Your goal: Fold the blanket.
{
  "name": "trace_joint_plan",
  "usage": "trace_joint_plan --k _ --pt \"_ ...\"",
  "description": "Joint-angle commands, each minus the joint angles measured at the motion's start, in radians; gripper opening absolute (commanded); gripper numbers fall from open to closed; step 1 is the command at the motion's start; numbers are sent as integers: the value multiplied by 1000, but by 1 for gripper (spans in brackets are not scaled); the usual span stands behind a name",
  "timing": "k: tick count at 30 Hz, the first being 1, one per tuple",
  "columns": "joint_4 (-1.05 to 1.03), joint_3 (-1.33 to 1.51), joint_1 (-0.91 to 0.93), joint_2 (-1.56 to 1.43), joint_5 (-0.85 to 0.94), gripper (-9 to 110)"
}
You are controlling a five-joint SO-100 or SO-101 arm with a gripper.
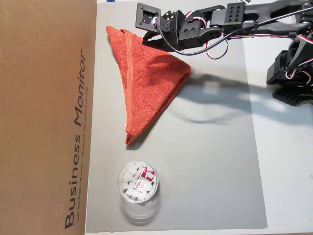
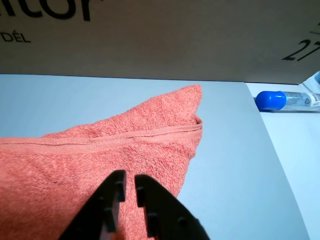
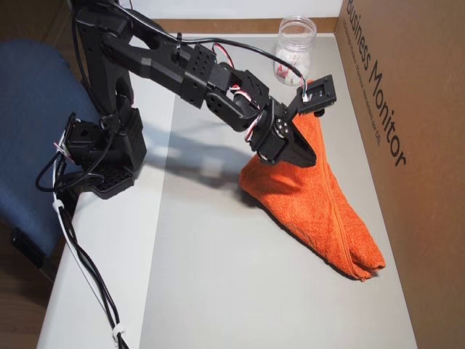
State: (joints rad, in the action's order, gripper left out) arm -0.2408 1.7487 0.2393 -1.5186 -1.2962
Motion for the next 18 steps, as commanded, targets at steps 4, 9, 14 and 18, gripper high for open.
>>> trace_joint_plan --k 4,9,14,18 --pt "-80 -17 -15 -137 -6 0" --pt "-103 61 -28 -241 -6 0" --pt "-103 206 -54 -385 3 0" --pt "-104 319 -72 -497 9 0"
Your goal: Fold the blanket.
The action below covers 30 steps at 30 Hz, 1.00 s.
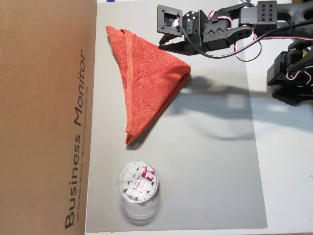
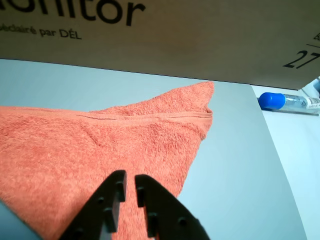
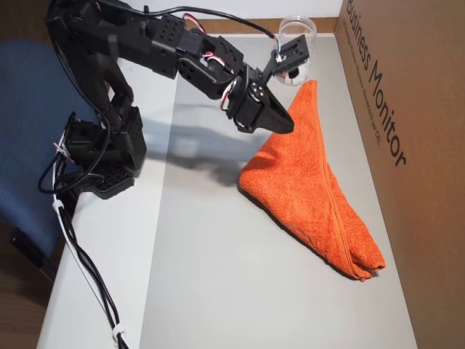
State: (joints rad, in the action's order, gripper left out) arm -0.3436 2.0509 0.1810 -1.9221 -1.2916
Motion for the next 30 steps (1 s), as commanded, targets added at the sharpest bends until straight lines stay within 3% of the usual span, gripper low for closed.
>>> trace_joint_plan --k 1,20,30 --pt "-2 40 -18 -118 5 0" --pt "-11 425 -46 -508 6 0" --pt "-256 561 -46 -767 5 0"
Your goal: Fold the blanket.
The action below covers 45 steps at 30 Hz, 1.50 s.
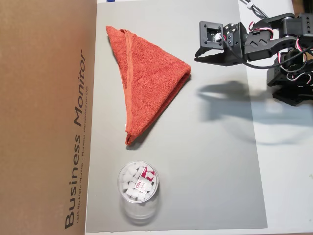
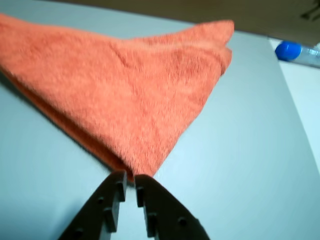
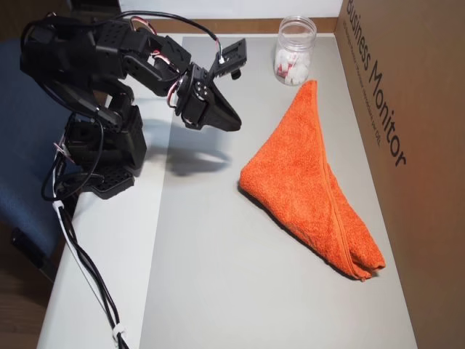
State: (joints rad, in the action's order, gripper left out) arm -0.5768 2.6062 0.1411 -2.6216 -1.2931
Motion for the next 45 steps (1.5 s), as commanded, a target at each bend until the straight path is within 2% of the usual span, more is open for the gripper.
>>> trace_joint_plan --k 1,15,27,45 --pt "-23 28 -6 -94 8 0" --pt "-23 307 -8 -410 9 0" --pt "-25 459 -78 -623 8 0" --pt "-239 528 -107 -755 -9 0"
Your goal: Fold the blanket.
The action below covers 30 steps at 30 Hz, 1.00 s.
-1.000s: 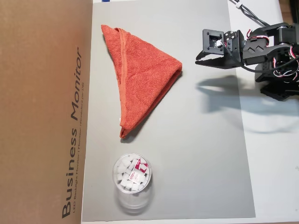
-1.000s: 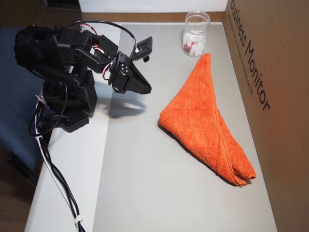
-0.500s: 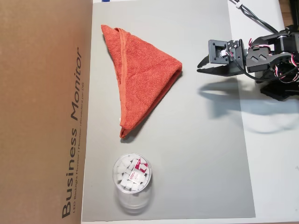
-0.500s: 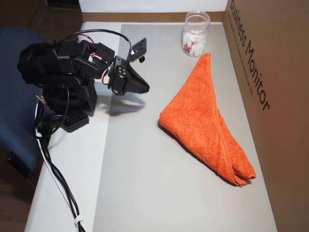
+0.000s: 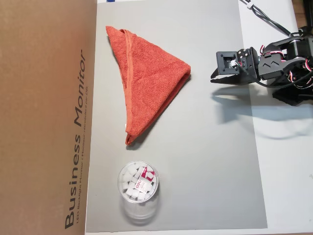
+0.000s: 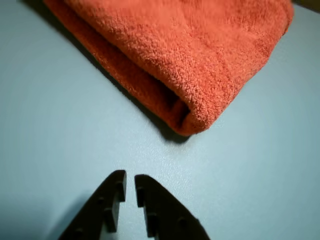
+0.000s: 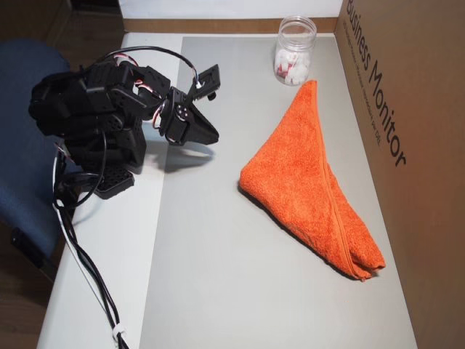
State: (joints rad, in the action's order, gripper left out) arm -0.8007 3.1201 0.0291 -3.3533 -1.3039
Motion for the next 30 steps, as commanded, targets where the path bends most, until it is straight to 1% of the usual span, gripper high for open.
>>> trace_joint_plan --k 1,4,6,12,16,30 --pt "-17 15 5 -28 2 0" --pt "-18 15 5 -28 -8 0" --pt "-25 15 2 -29 -51 0" --pt "-166 15 3 -41 -120 0" --pt "-218 15 2 -41 -164 0" --pt "-459 15 3 -41 -173 0"
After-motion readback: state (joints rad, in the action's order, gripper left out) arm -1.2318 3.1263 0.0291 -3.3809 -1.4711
